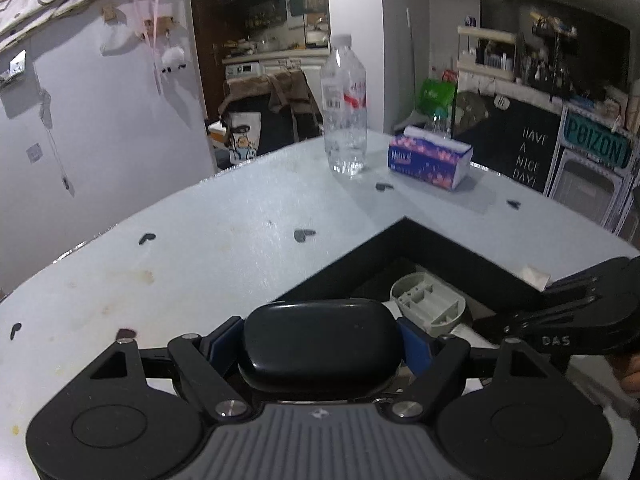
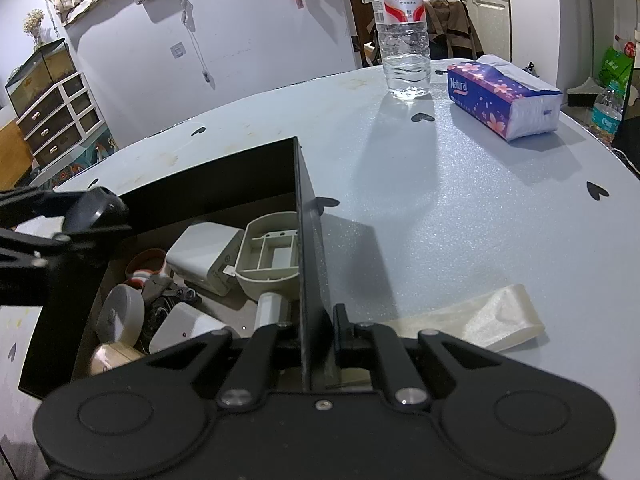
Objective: Organize rigid objects
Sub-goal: 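Carry the earbud case with the left gripper and release it into the box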
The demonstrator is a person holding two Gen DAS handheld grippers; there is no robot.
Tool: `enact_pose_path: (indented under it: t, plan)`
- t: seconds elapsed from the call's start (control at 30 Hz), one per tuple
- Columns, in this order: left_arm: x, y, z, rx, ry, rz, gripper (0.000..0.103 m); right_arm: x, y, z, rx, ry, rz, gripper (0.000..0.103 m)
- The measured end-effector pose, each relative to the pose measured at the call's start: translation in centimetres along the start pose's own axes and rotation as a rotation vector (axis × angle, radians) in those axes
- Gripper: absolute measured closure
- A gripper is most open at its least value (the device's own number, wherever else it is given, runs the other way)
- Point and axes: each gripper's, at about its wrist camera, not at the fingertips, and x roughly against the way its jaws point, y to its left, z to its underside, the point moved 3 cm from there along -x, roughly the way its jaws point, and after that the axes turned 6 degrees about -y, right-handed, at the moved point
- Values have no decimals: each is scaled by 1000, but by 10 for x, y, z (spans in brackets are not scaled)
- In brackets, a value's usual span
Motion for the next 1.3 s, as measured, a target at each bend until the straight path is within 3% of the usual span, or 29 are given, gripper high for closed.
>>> enact_pose_path:
  t: [0.3, 0.43, 0.53, 0.9, 1.3]
  plan:
    - [-9, 4, 3, -2, 31, -27, 21, 0, 0, 0, 2, 0, 1, 94]
    - [-5, 6, 2, 16, 26, -24, 5, 0, 0, 0, 2, 0, 1, 94]
    - [-1, 3, 1, 9, 30, -18, 5, 0, 0, 0, 2, 0, 1, 94]
    - [2, 2, 4, 128, 111, 53, 5, 0, 0, 0, 1, 0, 0, 94]
    - [19, -4, 1, 158, 119, 46, 5, -1, 0, 0, -1, 1, -1, 94]
